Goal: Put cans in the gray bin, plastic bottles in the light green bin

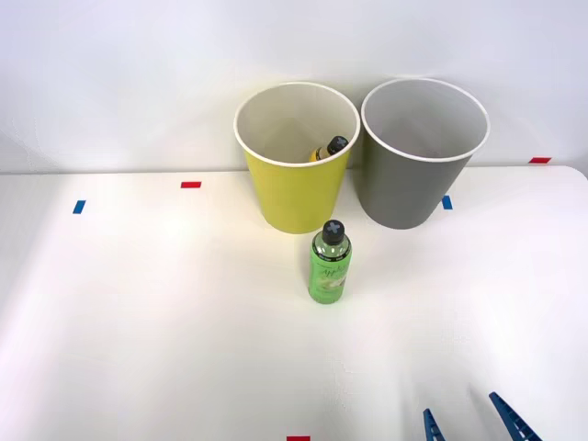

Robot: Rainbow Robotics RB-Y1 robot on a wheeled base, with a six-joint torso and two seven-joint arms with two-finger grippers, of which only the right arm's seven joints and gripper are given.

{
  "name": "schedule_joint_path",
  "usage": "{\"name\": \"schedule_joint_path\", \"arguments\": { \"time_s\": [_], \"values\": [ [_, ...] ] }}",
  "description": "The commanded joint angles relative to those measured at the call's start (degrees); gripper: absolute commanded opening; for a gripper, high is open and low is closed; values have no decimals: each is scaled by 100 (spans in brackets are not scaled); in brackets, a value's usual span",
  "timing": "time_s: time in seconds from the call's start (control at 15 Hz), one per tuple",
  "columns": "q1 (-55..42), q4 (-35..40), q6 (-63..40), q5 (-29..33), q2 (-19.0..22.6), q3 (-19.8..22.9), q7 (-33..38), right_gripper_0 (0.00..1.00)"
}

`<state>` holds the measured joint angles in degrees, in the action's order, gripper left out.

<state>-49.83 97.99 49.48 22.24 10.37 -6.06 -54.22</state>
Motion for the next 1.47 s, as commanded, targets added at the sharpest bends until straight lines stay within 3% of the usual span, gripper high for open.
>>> {"name": "schedule_joint_path", "arguments": {
  "time_s": [0.07,1.47],
  "values": [
    [0,0,0,0,0,0,0,100],
    [0,0,0,0,0,0,0,100]
  ]
}}
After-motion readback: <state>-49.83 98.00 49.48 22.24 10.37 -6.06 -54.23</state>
